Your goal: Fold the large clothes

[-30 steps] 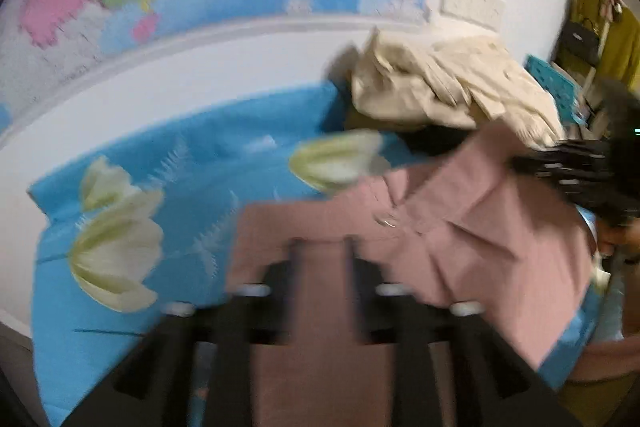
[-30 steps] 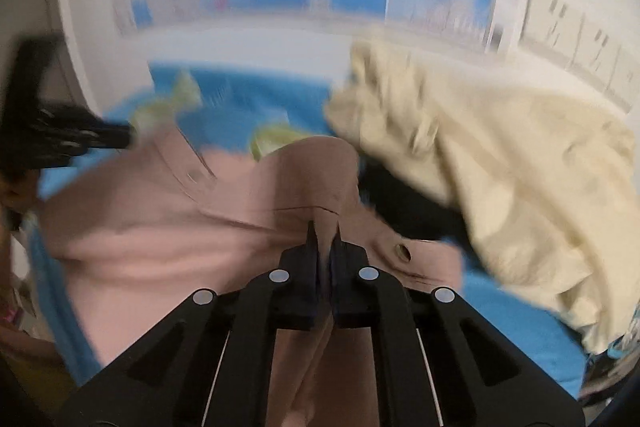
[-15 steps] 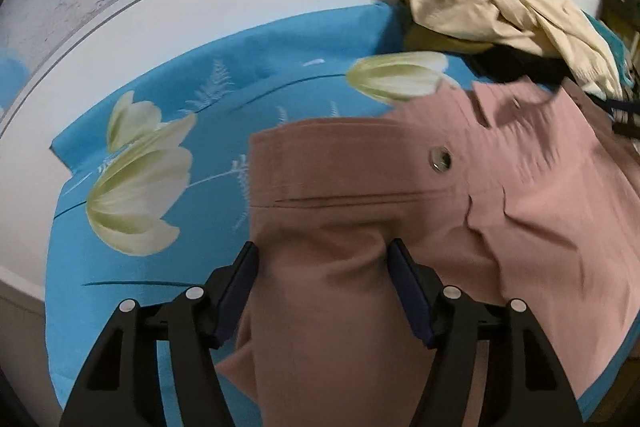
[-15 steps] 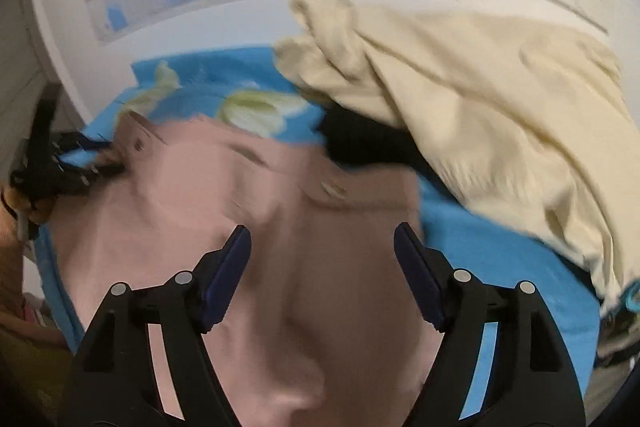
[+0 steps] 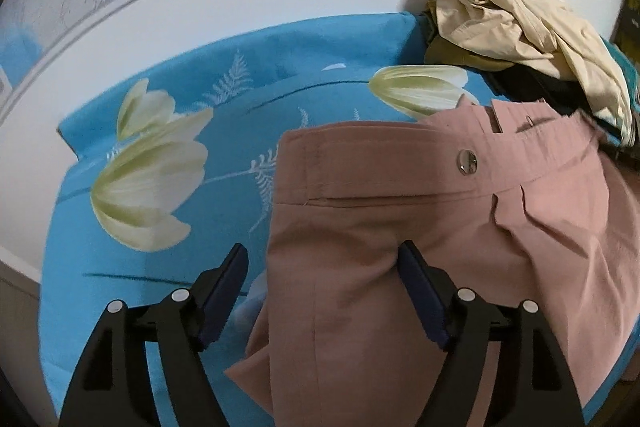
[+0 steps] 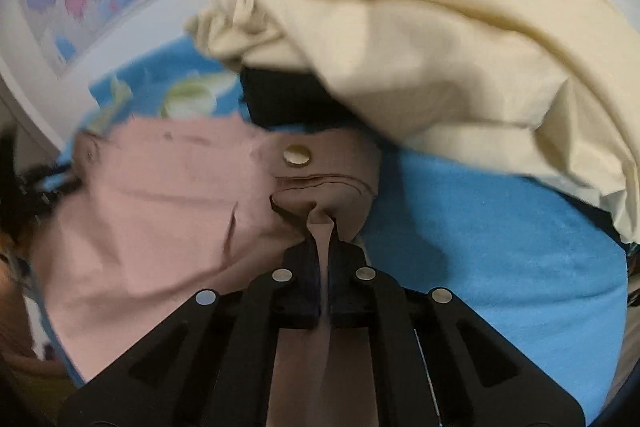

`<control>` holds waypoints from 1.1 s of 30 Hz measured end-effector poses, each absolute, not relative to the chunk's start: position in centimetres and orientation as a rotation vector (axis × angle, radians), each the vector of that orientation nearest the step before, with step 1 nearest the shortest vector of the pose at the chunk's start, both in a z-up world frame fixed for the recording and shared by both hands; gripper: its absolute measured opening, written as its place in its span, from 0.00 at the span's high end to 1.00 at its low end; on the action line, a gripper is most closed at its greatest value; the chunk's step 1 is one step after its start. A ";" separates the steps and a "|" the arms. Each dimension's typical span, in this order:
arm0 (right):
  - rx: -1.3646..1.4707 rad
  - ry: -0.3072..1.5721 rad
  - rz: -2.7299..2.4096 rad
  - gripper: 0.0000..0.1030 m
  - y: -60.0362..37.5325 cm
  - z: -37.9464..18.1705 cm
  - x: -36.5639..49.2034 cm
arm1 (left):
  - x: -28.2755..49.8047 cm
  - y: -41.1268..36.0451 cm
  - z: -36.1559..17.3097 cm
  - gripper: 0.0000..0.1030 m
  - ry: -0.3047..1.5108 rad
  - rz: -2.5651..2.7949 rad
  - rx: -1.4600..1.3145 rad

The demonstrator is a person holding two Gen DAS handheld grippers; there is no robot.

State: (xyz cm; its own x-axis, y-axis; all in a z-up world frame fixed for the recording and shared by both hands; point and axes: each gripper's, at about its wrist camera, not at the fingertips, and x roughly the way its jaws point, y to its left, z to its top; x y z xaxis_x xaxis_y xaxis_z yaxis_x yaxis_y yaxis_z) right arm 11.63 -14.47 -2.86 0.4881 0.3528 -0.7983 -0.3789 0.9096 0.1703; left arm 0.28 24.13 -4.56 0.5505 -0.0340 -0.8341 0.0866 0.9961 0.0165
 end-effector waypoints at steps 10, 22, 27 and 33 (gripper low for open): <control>0.168 0.939 0.518 0.27 -19.5 -1.4 8.1 | -5.7 27.0 -1.8 0.27 0.884 -0.144 -0.088; 0.292 0.958 0.567 0.96 -21.3 -2.7 7.5 | -6.5 28.0 -5.8 0.62 0.952 -0.160 -0.230; 0.286 1.032 0.526 0.90 -20.9 -5.4 8.0 | -6.8 27.0 -6.0 0.43 0.965 -0.109 -0.176; 0.345 0.955 0.496 0.57 -23.8 -3.1 6.2 | -9.6 28.2 -4.2 0.37 0.922 -0.091 -0.222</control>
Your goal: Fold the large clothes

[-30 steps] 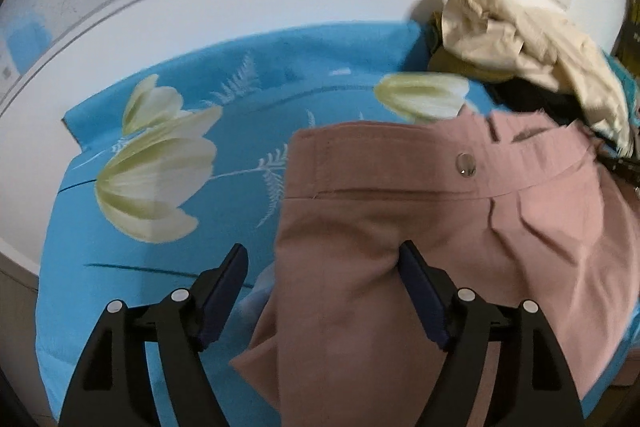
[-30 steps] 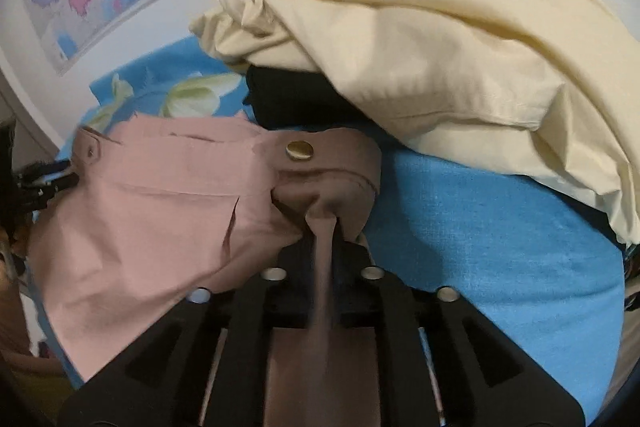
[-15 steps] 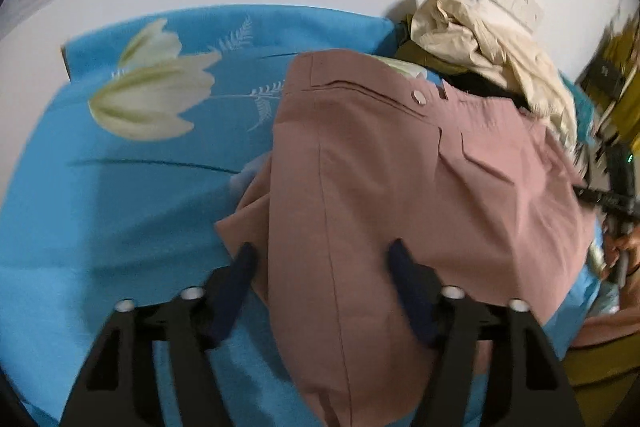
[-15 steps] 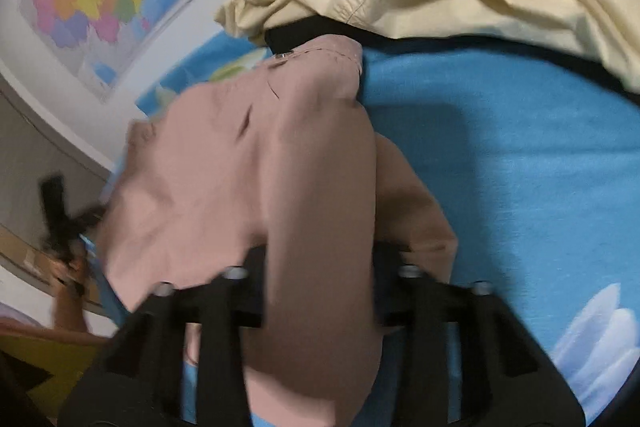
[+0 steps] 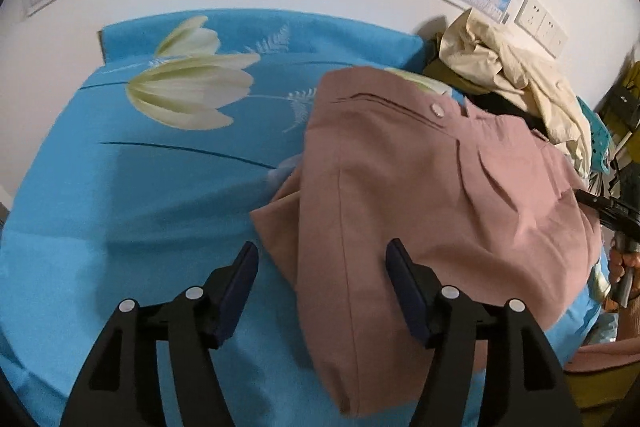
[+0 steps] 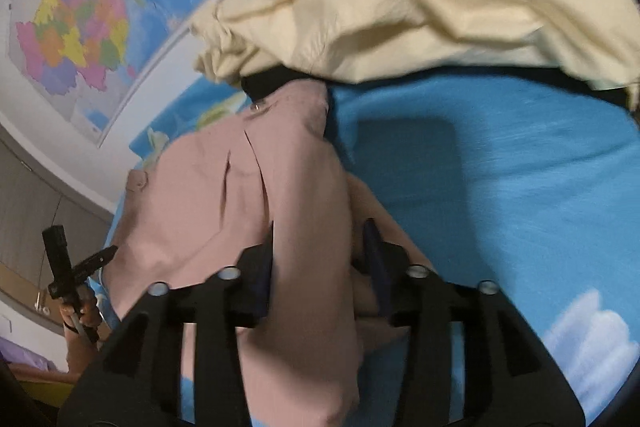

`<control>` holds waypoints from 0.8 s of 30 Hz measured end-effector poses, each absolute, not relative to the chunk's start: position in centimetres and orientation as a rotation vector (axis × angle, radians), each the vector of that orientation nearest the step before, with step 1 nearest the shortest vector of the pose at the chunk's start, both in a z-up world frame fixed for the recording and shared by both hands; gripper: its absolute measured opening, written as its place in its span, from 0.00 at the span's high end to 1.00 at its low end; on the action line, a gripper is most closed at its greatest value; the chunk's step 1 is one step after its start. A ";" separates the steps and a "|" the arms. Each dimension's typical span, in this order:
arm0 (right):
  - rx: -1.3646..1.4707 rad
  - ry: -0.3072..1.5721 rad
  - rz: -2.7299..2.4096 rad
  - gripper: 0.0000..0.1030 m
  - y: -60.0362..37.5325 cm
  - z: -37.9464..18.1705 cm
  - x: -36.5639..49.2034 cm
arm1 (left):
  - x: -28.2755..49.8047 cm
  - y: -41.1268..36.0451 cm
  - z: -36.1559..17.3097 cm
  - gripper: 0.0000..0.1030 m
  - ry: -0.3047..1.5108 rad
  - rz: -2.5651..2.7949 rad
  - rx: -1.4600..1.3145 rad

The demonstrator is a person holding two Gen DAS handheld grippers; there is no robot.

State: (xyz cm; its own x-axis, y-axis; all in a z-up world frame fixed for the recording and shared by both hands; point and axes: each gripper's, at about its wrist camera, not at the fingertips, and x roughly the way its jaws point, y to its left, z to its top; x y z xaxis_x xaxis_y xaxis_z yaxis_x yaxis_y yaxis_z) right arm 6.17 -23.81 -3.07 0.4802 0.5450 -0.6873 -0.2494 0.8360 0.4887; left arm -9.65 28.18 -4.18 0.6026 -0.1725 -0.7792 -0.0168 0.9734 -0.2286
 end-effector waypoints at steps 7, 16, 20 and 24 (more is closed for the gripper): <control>0.180 0.916 0.523 0.48 -22.5 -2.4 3.1 | -11.5 26.3 -3.9 0.28 0.897 -0.104 -0.159; 0.326 0.978 0.496 0.38 -23.8 -4.5 3.5 | -11.5 27.3 -5.5 0.22 0.927 -0.074 -0.291; 0.457 0.969 0.512 0.16 -26.0 -3.6 1.4 | -13.6 28.8 -4.8 0.22 0.919 -0.127 -0.393; 0.631 1.014 0.585 0.11 -27.5 -5.0 -1.1 | -15.5 29.1 -4.6 0.22 0.913 -0.166 -0.452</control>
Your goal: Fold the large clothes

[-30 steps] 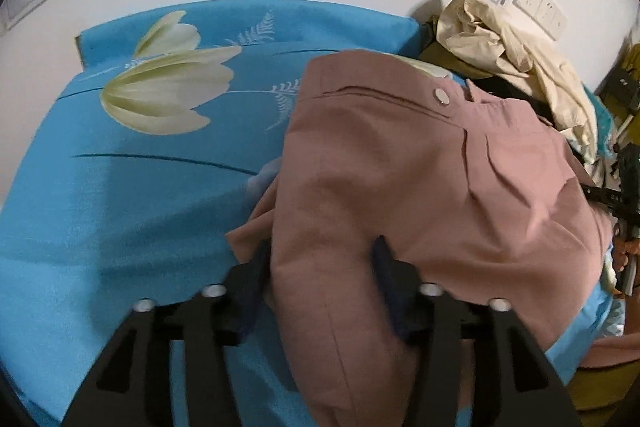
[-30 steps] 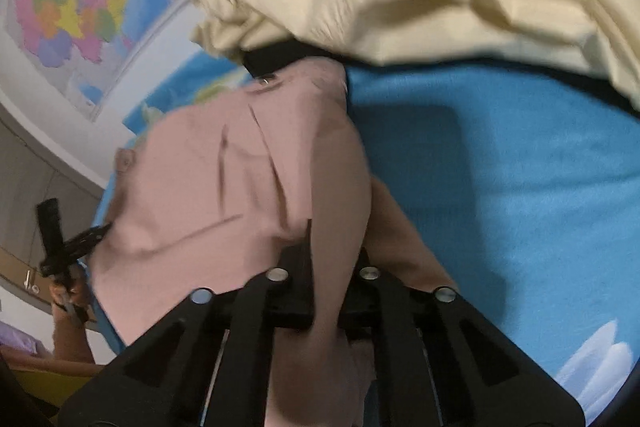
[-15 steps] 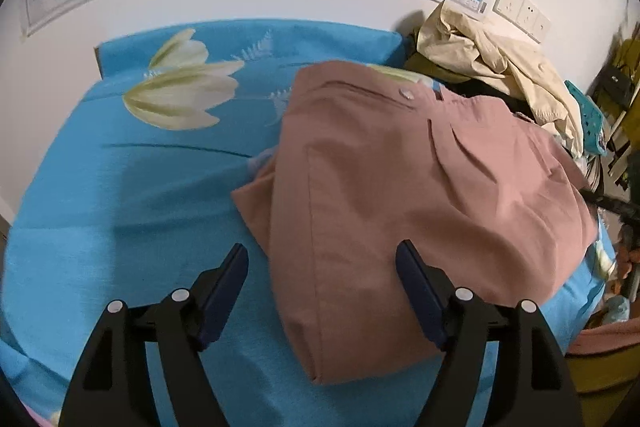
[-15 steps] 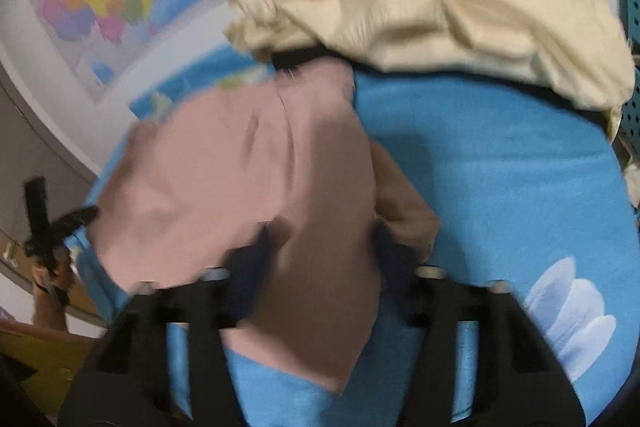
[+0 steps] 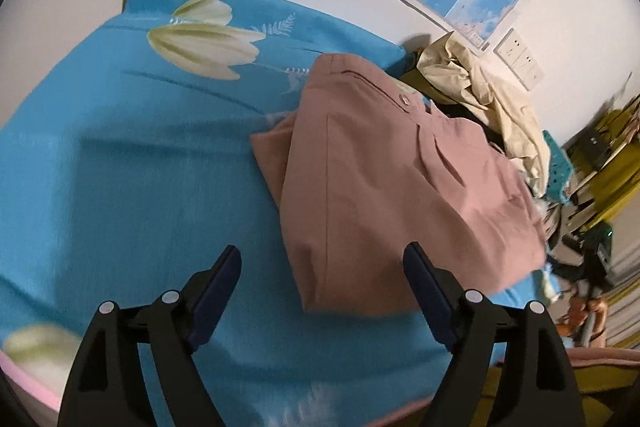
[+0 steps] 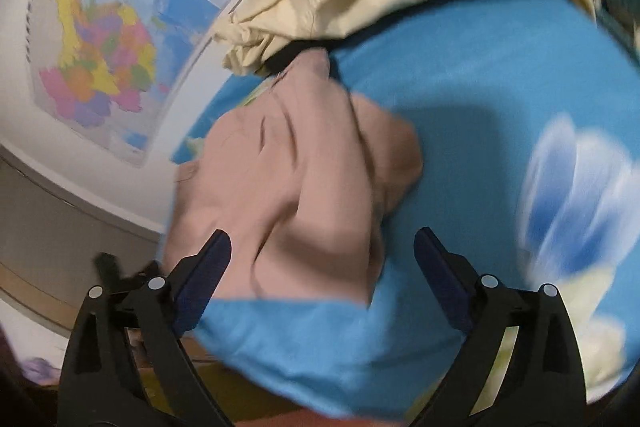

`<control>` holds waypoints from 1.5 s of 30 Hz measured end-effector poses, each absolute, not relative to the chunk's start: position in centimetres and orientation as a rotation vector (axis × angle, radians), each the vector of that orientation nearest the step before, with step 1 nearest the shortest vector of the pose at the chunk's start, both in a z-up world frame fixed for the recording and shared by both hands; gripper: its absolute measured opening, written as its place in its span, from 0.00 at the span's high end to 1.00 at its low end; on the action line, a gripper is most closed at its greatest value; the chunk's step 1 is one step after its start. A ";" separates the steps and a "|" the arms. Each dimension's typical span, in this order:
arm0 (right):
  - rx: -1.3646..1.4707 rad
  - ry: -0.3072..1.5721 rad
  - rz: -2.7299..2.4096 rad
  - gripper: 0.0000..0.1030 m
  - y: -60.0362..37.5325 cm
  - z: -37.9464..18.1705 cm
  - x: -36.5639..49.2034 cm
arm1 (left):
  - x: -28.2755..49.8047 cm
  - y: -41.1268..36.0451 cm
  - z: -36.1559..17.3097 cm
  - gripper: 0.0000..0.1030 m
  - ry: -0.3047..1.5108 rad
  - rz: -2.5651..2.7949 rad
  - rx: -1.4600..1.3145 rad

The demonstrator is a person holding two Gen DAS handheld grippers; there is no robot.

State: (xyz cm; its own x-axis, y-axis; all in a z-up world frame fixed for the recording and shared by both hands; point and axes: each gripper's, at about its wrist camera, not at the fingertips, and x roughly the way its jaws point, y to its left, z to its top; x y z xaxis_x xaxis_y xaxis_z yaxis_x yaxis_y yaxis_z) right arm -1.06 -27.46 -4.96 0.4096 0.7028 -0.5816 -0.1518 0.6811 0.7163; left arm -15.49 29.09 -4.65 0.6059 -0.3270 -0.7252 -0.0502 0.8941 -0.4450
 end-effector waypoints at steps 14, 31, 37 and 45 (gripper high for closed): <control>0.656 1.053 0.712 0.10 -21.8 -6.6 -2.5 | -17.3 23.7 -6.3 0.22 0.961 -0.381 -0.542; 0.628 1.029 0.633 0.14 -20.9 -7.0 -2.2 | -14.7 21.0 -6.5 0.17 0.959 -0.280 -0.519; 0.496 0.938 0.514 0.19 -22.1 -4.7 -3.0 | -15.3 20.1 -5.8 0.17 0.958 -0.193 -0.373; 0.263 0.844 0.420 0.23 -20.7 -2.6 -2.3 | -16.0 20.2 -5.0 0.17 0.940 -0.149 -0.303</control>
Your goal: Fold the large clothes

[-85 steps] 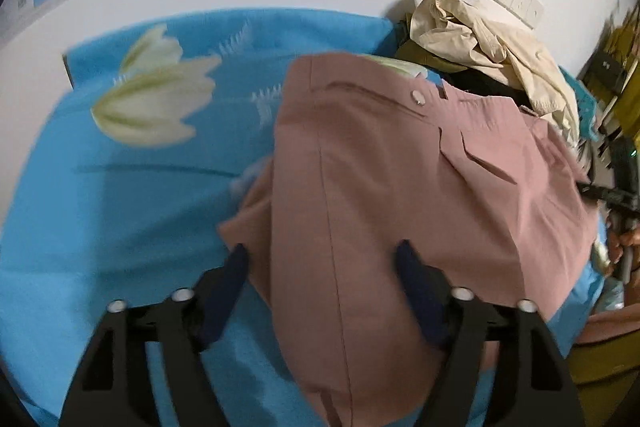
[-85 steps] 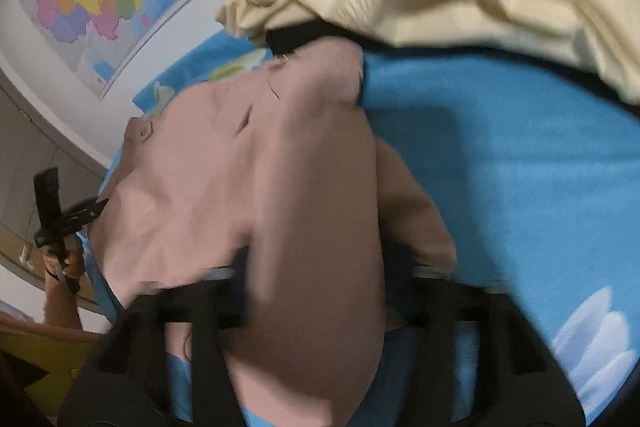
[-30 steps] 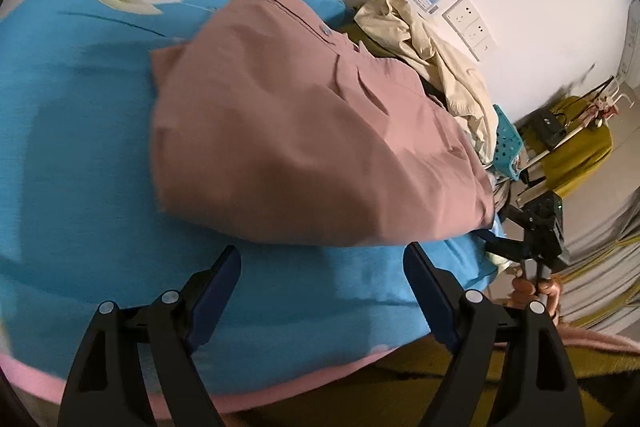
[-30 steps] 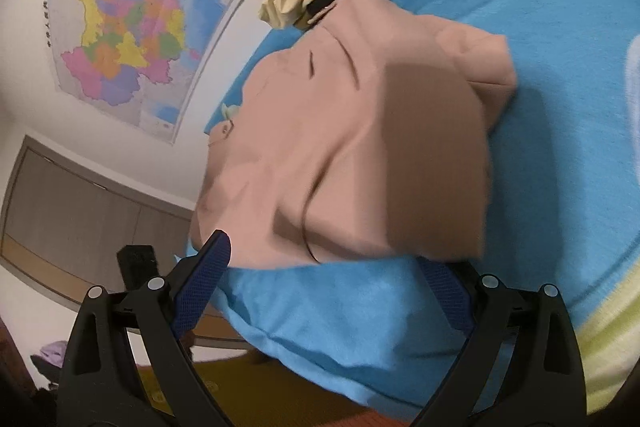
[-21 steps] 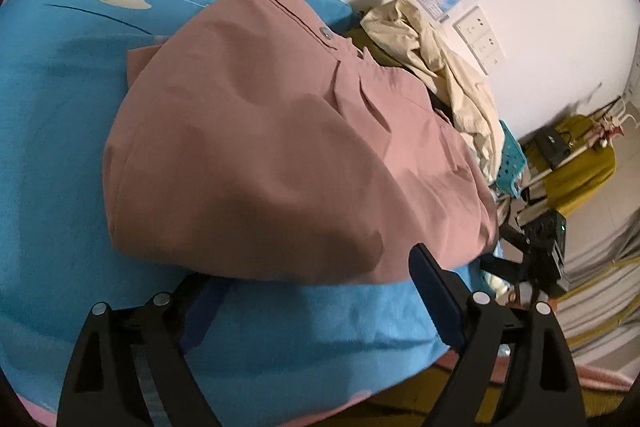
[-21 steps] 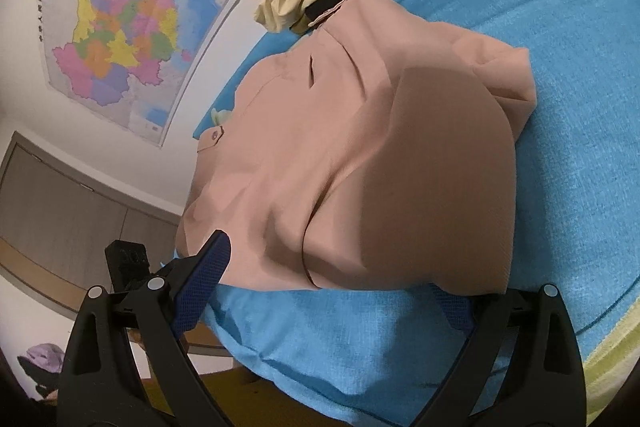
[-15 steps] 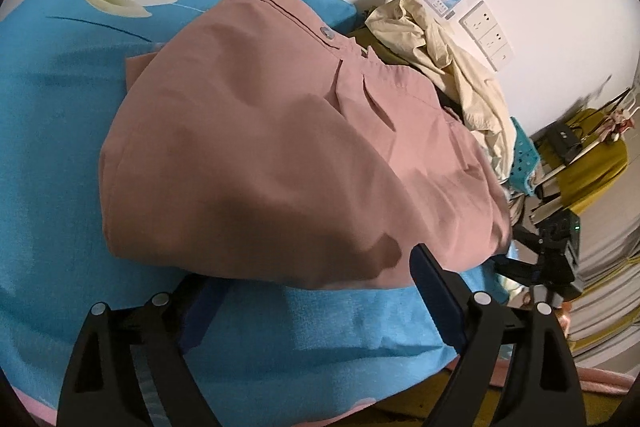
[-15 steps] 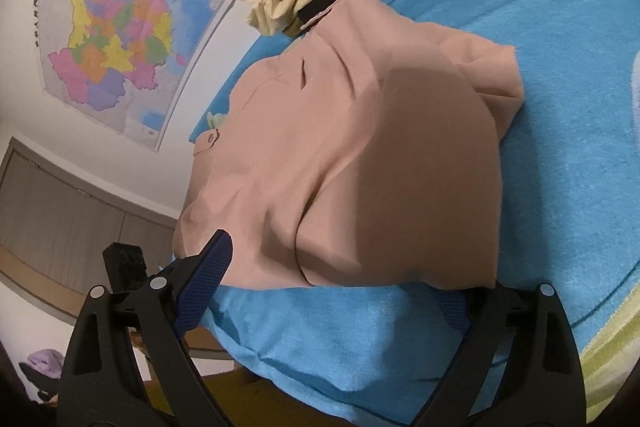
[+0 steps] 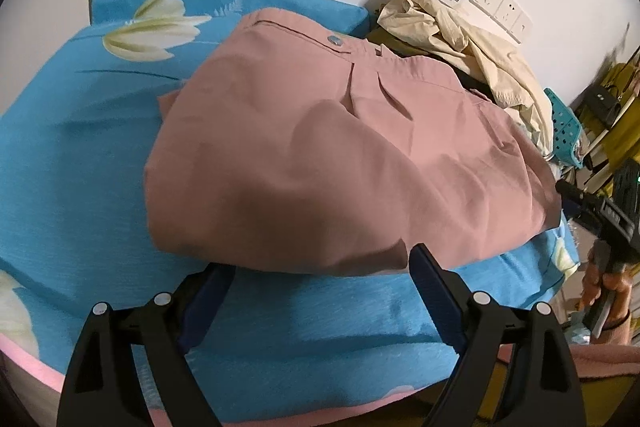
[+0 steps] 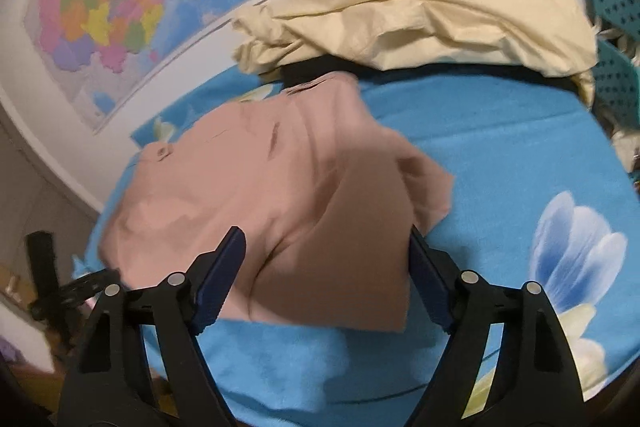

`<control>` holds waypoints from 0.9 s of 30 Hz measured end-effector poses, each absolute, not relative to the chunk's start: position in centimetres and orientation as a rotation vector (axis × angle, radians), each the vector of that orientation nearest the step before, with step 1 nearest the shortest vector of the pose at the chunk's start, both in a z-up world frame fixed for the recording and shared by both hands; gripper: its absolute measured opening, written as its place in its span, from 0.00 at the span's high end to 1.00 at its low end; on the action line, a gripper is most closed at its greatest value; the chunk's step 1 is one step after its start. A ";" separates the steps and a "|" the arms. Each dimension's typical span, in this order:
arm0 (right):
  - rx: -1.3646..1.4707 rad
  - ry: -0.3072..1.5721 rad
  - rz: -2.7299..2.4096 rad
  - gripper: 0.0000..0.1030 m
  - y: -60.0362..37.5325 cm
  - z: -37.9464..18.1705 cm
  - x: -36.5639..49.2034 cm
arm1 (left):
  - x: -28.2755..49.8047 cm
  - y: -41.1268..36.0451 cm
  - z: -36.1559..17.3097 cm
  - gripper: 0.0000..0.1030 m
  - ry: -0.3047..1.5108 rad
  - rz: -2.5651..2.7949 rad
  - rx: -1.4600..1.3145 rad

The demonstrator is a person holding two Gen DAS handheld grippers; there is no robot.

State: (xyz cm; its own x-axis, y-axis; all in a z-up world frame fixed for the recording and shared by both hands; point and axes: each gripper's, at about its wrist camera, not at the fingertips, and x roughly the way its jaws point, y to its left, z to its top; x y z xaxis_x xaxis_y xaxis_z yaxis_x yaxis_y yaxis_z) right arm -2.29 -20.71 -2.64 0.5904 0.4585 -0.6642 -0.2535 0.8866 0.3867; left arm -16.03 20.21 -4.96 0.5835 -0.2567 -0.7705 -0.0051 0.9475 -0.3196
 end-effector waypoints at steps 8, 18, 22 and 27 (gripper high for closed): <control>0.141 0.796 0.423 0.24 -18.7 -1.7 -0.9 | -17.3 20.3 -2.5 0.17 0.857 -0.077 -0.167; 0.032 0.913 0.409 0.65 -16.4 -5.1 3.9 | -16.0 21.9 -0.9 0.17 0.813 -0.034 -0.159; 0.230 0.874 0.452 0.21 -19.6 -3.7 1.7 | -16.4 21.8 -2.2 0.17 0.845 -0.054 -0.183; 0.459 0.924 0.512 0.12 -23.8 -3.5 -2.1 | -18.2 22.7 -3.4 0.17 0.899 -0.137 -0.282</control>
State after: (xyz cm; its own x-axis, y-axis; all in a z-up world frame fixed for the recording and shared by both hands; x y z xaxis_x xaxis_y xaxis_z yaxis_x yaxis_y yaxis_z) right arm -2.12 -23.78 -3.50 0.5011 0.5957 -0.6277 -0.2163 0.7885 0.5757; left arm -18.24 22.67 -3.41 0.6169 -0.2345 -0.7513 -0.0001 0.9546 -0.2980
